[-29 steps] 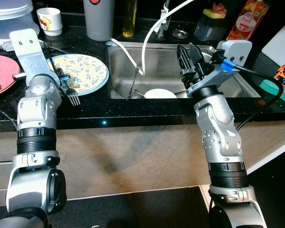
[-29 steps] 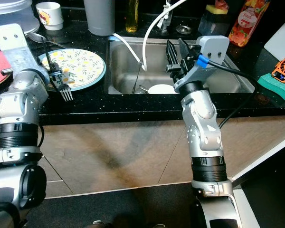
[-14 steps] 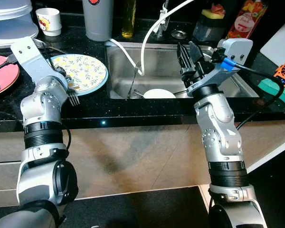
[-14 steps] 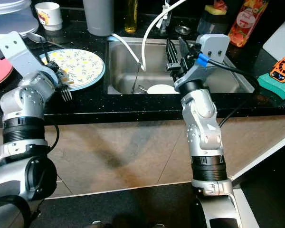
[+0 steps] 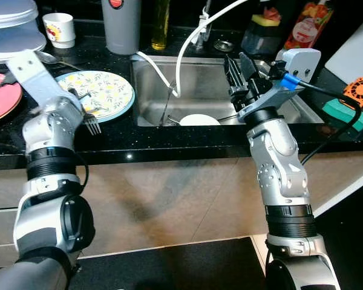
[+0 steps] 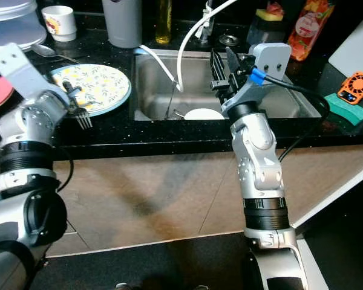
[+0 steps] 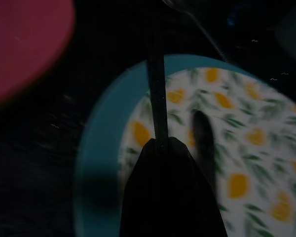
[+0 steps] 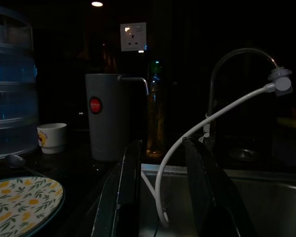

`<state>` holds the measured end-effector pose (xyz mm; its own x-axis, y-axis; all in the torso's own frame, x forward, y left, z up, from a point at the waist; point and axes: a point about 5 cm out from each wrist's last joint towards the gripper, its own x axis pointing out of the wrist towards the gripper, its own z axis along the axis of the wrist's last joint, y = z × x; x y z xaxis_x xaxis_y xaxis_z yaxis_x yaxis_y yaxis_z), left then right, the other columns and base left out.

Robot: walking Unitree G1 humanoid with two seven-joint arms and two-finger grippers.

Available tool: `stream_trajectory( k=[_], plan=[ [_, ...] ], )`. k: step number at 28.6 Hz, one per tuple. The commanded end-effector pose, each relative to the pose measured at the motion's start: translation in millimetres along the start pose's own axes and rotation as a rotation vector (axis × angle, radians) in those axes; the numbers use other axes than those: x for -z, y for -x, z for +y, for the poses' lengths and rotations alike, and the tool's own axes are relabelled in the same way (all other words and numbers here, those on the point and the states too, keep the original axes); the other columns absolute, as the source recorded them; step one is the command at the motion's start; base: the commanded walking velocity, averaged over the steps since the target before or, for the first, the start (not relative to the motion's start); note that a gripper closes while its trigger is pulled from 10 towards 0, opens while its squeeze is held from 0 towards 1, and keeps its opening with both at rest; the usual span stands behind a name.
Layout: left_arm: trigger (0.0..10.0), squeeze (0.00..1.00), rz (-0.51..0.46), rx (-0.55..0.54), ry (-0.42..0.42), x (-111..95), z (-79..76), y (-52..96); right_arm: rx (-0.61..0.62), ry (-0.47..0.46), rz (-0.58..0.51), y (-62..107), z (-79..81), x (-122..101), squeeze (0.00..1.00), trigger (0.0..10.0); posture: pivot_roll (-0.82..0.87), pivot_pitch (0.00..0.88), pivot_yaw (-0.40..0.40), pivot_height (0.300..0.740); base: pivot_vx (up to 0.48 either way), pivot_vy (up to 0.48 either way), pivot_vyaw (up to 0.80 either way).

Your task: Kitchen organization

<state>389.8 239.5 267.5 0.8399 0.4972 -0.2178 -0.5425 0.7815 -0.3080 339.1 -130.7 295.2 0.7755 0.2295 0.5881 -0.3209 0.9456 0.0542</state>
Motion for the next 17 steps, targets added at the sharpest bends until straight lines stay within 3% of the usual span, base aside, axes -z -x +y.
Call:
stream_trajectory(
  k=[1,2,3,4,5,6,9,11,15,17],
  plan=[
    [0.0,0.0,0.013,-0.068,-0.094,15,11.2,-5.2,0.005,0.004,-0.001,-1.2,-3.0,-1,0.0,10.0,0.16,0.06,-0.096,0.74,0.0,0.0,0.0],
    [0.0,0.0,0.013,-0.068,-0.094,15,11.2,-5.2,0.005,0.004,-0.001,-1.2,-3.0,-1,0.0,10.0,0.16,0.06,-0.096,0.74,0.0,0.0,0.0],
    [0.0,0.0,-0.053,-0.06,-0.105,7,9.7,-3.4,0.003,0.004,-0.002,-1.3,-2.9,-2,0.0,10.0,0.16,0.055,-0.099,0.74,0.0,0.0,0.0],
    [9.9,0.0,-0.17,-0.017,-0.12,-7,2.8,3.1,0.002,0.005,-0.004,-1.5,-3.1,-2,0.0,10.0,0.16,0.054,-0.101,0.74,0.0,0.0,0.0],
    [9.9,0.0,-0.17,-0.017,-0.12,-7,2.8,3.1,0.002,0.005,-0.004,-1.5,-3.1,-2,0.0,10.0,0.16,0.054,-0.101,0.74,0.0,0.0,0.0],
    [10.0,0.0,-0.242,0.008,-0.137,-15,-1.5,7.7,0.001,0.005,-0.004,-1.6,-3.3,-3,0.0,10.0,0.16,0.054,-0.101,0.74,0.0,0.0,0.0],
    [10.0,0.0,-0.43,0.166,-0.142,-35,-21.6,27.2,-0.002,0.006,-0.004,-2.3,-3.1,-3,0.0,10.0,0.16,0.054,-0.101,0.74,0.0,0.0,0.0],
    [10.0,0.0,-0.506,0.273,-0.144,-42,-34.0,39.8,-0.004,0.005,-0.004,-2.9,-2.6,-3,0.0,10.0,0.16,0.054,-0.101,0.74,0.0,0.0,0.0],
    [10.0,0.0,-0.561,0.353,-0.176,-46,-43.7,49.8,-0.006,0.005,-0.005,-3.4,-2.2,-3,0.0,10.0,0.16,0.054,-0.101,0.74,0.0,0.0,0.0],
    [10.0,0.0,-0.593,0.472,-0.239,-44,-58.4,60.8,-0.002,0.007,-0.007,-3.6,-3.0,-4,0.0,10.0,0.17,0.055,-0.105,0.74,0.0,0.0,0.0]
  ],
)
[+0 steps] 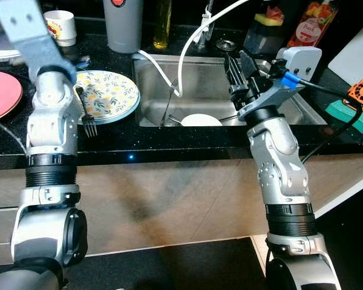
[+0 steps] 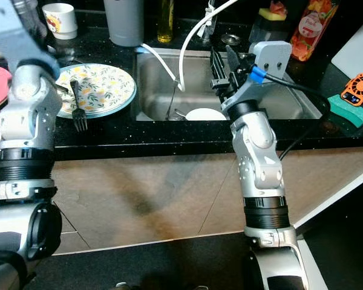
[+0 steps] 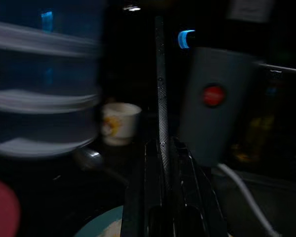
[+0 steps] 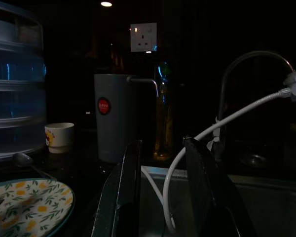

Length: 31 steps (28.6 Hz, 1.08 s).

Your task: Kitchen organization

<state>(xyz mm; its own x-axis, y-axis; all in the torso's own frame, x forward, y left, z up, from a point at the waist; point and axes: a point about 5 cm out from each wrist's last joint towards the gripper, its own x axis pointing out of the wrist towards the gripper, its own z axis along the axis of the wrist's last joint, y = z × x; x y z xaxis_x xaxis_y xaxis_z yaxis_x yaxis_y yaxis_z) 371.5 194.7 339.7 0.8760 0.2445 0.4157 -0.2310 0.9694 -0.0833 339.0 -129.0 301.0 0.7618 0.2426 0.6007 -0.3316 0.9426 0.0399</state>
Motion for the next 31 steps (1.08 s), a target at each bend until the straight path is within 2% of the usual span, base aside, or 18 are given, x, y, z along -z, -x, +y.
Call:
stream_trajectory(
  k=[1,2,3,5,8,9,10,11,12,13,16,18,19,20,22,26,28,31],
  plan=[
    [10.0,0.0,-0.018,0.087,-0.026,0,-13.9,4.0,0.015,0.002,0.007,0.2,-4.9,1,0.0,10.0,0.17,0.055,-0.105,0.74,0.0,0.0,0.0],
    [10.0,0.0,-0.013,0.163,-0.027,1,-24.7,5.8,0.02,0.005,0.007,0.3,-6.2,1,0.0,10.0,0.17,0.057,-0.106,0.74,0.0,0.0,0.0],
    [10.0,0.0,-0.013,0.163,-0.027,1,-24.7,5.8,0.02,0.005,0.007,0.3,-6.2,1,0.0,10.0,0.17,0.057,-0.106,0.74,0.0,0.0,0.0],
    [10.0,0.0,0.114,0.393,-0.018,18,-56.9,12.2,0.045,0.017,0.008,0.6,-11.2,0,0.0,10.0,0.16,0.065,-0.096,0.74,0.0,0.0,0.0],
    [10.0,0.0,0.165,0.477,0.013,27,-70.9,15.6,0.062,0.025,0.008,0.9,-13.8,0,0.0,10.0,0.16,0.067,-0.092,0.74,0.0,0.0,0.0],
    [10.0,0.98,0.228,0.546,0.048,39,-87.8,19.2,0.092,0.053,0.023,1.3,-17.9,1,0.0,10.0,0.16,0.059,-0.096,0.74,0.0,0.0,0.0],
    [10.0,0.98,0.228,0.546,0.048,39,-87.8,19.2,0.092,0.053,0.023,1.3,-17.9,1,0.0,10.0,0.16,0.059,-0.096,0.74,0.0,0.0,0.0],
    [10.0,1.0,0.288,0.617,0.103,51,-105.0,24.9,0.119,0.081,0.044,1.1,-21.4,5,0.0,10.0,0.16,0.059,-0.096,0.74,0.0,0.0,0.0],
    [10.0,1.0,0.288,0.617,0.103,51,-105.0,24.9,0.119,0.081,0.044,1.1,-21.4,5,0.0,10.0,0.16,0.059,-0.096,0.74,0.0,0.0,0.0],
    [10.0,1.0,0.321,0.665,0.127,59,-118.9,29.5,0.151,0.107,0.068,-0.2,-25.0,8,0.0,10.0,0.15,0.059,-0.097,0.74,0.0,0.0,0.0],
    [10.0,1.0,0.299,0.691,0.112,64,-130.3,31.4,0.198,0.123,0.088,-2.4,-29.2,11,0.0,10.0,0.15,0.061,-0.098,0.74,0.0,0.0,0.0],
    [10.0,1.0,0.299,0.691,0.112,64,-130.3,31.4,0.198,0.123,0.088,-2.4,-29.2,11,0.0,10.0,0.15,0.061,-0.098,0.74,0.0,0.0,0.0],
    [10.0,1.0,0.244,0.69,0.101,59,-129.2,29.2,0.215,0.12,0.083,-2.8,-30.3,11,0.0,10.0,0.15,0.061,-0.098,0.74,0.0,0.0,0.0],
    [10.0,0.0,0.174,0.701,0.111,49,-125.6,27.2,0.225,0.107,0.065,-3.0,-30.5,9,0.0,10.0,0.16,0.068,-0.097,0.74,0.0,0.0,0.0],
    [10.0,0.0,0.059,0.7,0.104,31,-116.3,26.2,0.23,0.078,0.031,-2.4,-28.9,6,0.0,10.0,0.17,0.076,-0.098,0.74,0.0,0.0,0.0],
    [10.0,0.0,0.016,0.693,0.051,24,-108.3,31.4,0.208,0.048,0.009,-0.3,-21.8,6,0.0,10.0,0.18,0.081,-0.09,0.74,0.0,0.0,0.0],
    [10.0,0.0,0.002,0.678,-0.037,27,-96.7,45.4,0.212,0.039,0.045,6.2,-18.5,14,0.0,10.0,0.19,0.087,-0.078,0.74,0.0,0.0,0.0],
    [10.0,0.0,0.002,0.678,-0.037,27,-96.7,45.4,0.212,0.039,0.045,6.2,-18.5,14,0.0,10.0,0.19,0.087,-0.078,0.74,0.0,0.0,0.0]
  ],
)
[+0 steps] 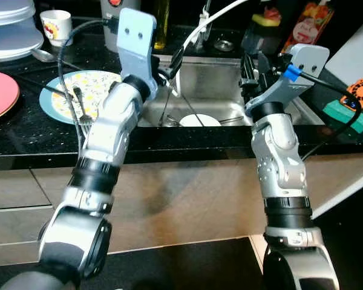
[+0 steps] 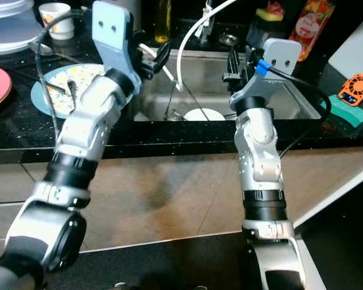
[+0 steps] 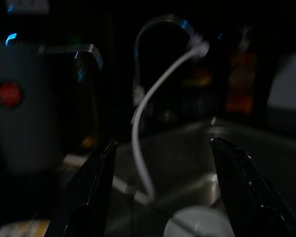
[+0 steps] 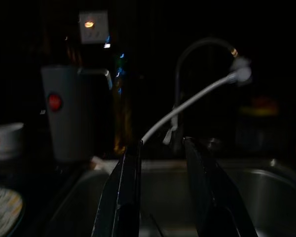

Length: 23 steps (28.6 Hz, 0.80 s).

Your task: Kitchen organization

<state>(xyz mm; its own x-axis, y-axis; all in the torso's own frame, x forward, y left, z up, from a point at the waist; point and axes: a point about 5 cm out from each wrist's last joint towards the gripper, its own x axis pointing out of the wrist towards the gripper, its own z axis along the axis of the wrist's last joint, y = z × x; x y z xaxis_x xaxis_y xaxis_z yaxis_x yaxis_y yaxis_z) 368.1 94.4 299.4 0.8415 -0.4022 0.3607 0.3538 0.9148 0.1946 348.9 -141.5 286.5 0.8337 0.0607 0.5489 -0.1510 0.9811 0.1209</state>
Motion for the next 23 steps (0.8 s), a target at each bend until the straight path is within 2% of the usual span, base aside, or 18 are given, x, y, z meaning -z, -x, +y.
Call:
stream_trajectory(
  k=[1,3,4,5,6,7,8,10,12,14,15,16,19,20,22,23],
  plan=[
    [10.0,0.0,-0.006,-0.009,-0.029,-5,-2.3,10.7,0.06,-0.016,0.043,6.0,-9.4,9,0.0,10.0,0.19,0.087,-0.074,0.74,0.0,0.0,0.0],
    [10.0,0.0,-0.024,-0.057,0.051,-5,-3.1,33.8,0.171,-0.065,0.103,17.3,-24.1,24,0.0,10.0,0.22,0.081,-0.046,0.74,0.0,0.0,0.0],
    [10.0,0.0,-0.027,-0.076,0.122,-5,-5.7,43.2,0.194,-0.07,0.111,21.6,-27.4,28,0.0,10.0,0.22,0.079,-0.039,0.74,0.0,0.0,0.0],
    [10.0,0.0,-0.027,-0.076,0.122,-5,-5.7,43.2,0.194,-0.07,0.111,21.6,-27.4,28,0.0,10.0,0.22,0.079,-0.039,0.74,0.0,0.0,0.0],
    [10.0,0.0,-0.022,-0.079,0.161,-4,-8.0,50.1,0.2,-0.063,0.114,24.7,-28.0,30,0.0,10.0,0.22,0.078,-0.032,0.74,0.0,0.0,0.0],
    [10.0,0.0,-0.022,-0.079,0.161,-4,-8.0,50.1,0.2,-0.063,0.114,24.7,-28.0,30,0.0,10.0,0.22,0.078,-0.032,0.74,0.0,0.0,0.0],
    [10.0,0.0,-0.023,-0.071,0.148,-5,-9.3,56.3,0.194,-0.042,0.113,27.1,-27.5,31,0.0,10.0,0.22,0.076,-0.026,0.74,0.0,0.0,0.0],
    [10.0,0.0,-0.017,-0.066,0.085,-8,-2.3,61.8,0.188,-0.018,0.115,30.9,-25.6,34,0.0,10.0,0.23,0.069,-0.013,0.74,0.0,0.0,0.0],
    [10.0,0.0,-0.007,-0.081,-0.003,-13,15.0,61.0,0.192,-0.019,0.12,33.6,-24.6,37,0.0,10.0,0.23,0.062,0.003,0.74,0.0,0.0,0.0],
    [10.0,0.0,-0.007,-0.081,-0.003,-13,15.0,61.0,0.192,-0.019,0.12,33.6,-24.6,37,0.0,10.0,0.23,0.062,0.003,0.74,0.0,0.0,0.0],
    [10.0,0.0,-0.002,-0.088,-0.033,-15,21.5,60.7,0.193,-0.019,0.122,34.4,-24.3,38,0.0,10.0,0.23,0.061,0.006,0.74,0.0,0.0,0.0],
    [10.0,0.0,0.036,-0.092,-0.104,-15,35.7,59.3,0.187,-0.008,0.12,34.9,-23.1,38,0.0,10.0,0.23,0.058,0.018,0.74,0.0,0.0,0.0],
    [10.0,0.0,0.264,-0.074,-0.301,-4,79.4,64.5,0.134,0.055,0.116,35.3,-19.4,37,0.0,10.0,0.23,0.061,0.023,0.74,0.0,0.0,0.0],
    [10.0,0.0,0.264,-0.074,-0.301,-4,79.4,64.5,0.134,0.055,0.116,35.3,-19.4,37,0.0,10.0,0.23,0.061,0.023,0.74,0.0,0.0,0.0],
    [10.0,0.0,0.361,-0.051,-0.41,-2,98.9,70.4,0.116,0.066,0.114,35.8,-19.5,36,0.0,10.0,0.23,0.065,0.022,0.74,0.0,0.0,0.0],
    [10.0,0.0,0.361,-0.051,-0.41,-2,98.9,70.4,0.116,0.066,0.114,35.8,-19.5,36,0.0,10.0,0.23,0.065,0.022,0.74,0.0,0.0,0.0]
  ],
)
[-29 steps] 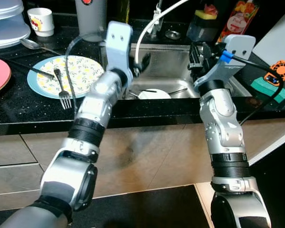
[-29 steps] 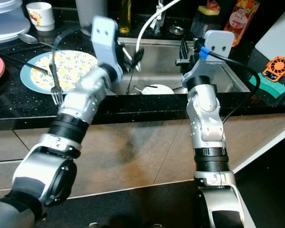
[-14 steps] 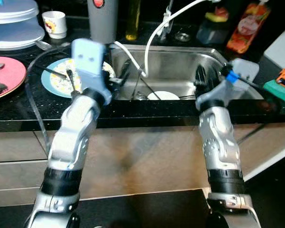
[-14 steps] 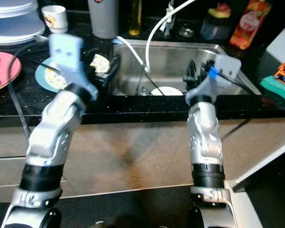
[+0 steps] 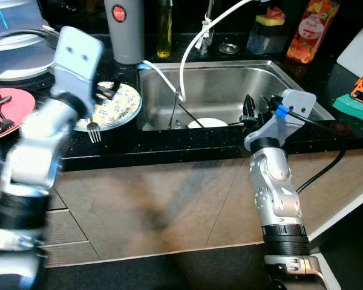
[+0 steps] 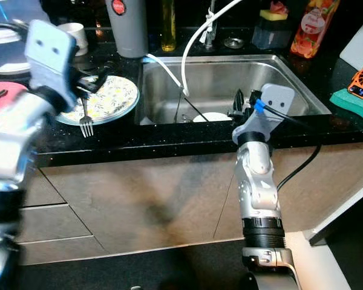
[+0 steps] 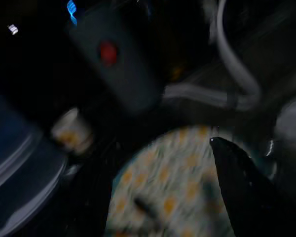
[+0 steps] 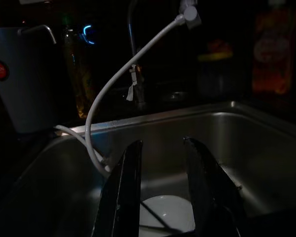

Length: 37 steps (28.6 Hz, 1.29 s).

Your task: Kitchen organization

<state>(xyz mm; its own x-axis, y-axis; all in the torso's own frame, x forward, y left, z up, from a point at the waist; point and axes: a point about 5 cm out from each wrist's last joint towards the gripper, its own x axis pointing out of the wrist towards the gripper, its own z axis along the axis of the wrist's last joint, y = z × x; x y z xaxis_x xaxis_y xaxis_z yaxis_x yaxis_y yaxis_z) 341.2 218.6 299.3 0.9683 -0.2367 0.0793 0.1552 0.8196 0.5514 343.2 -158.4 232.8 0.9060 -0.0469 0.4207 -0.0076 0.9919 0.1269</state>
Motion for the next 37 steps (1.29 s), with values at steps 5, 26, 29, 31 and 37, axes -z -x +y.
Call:
stream_trajectory(
  k=[5,26,29,31,37],
  plan=[
    [10.0,0.0,0.036,0.24,-0.423,5,19.8,12.9,-0.014,0.012,-0.014,1.2,-3.5,-3,0.0,10.0,0.24,0.074,0.013,0.74,0.0,0.0,0.0],
    [10.0,0.0,0.058,0.404,-1.013,64,10.1,37.6,-0.065,-0.013,-0.007,-2.3,10.5,-1,0.0,10.0,0.26,0.083,-0.014,0.74,0.0,0.0,0.0],
    [10.0,0.0,0.01,0.382,-0.98,69,-3.2,33.5,-0.072,-0.02,-0.014,-3.5,12.8,-3,0.0,10.0,0.25,0.08,-0.015,0.74,0.0,0.0,0.0],
    [10.0,0.0,-0.006,0.37,-0.976,71,-7.7,32.5,-0.072,-0.02,-0.015,-3.5,12.4,-3,0.0,10.0,0.25,0.08,-0.015,0.74,0.0,0.0,0.0],
    [3.3,0.0,-0.075,0.342,-0.956,73,-18.6,27.8,-0.069,-0.022,-0.017,-3.8,11.5,-3,0.0,10.0,0.25,0.077,-0.013,0.74,0.0,0.0,0.0]
  ],
)
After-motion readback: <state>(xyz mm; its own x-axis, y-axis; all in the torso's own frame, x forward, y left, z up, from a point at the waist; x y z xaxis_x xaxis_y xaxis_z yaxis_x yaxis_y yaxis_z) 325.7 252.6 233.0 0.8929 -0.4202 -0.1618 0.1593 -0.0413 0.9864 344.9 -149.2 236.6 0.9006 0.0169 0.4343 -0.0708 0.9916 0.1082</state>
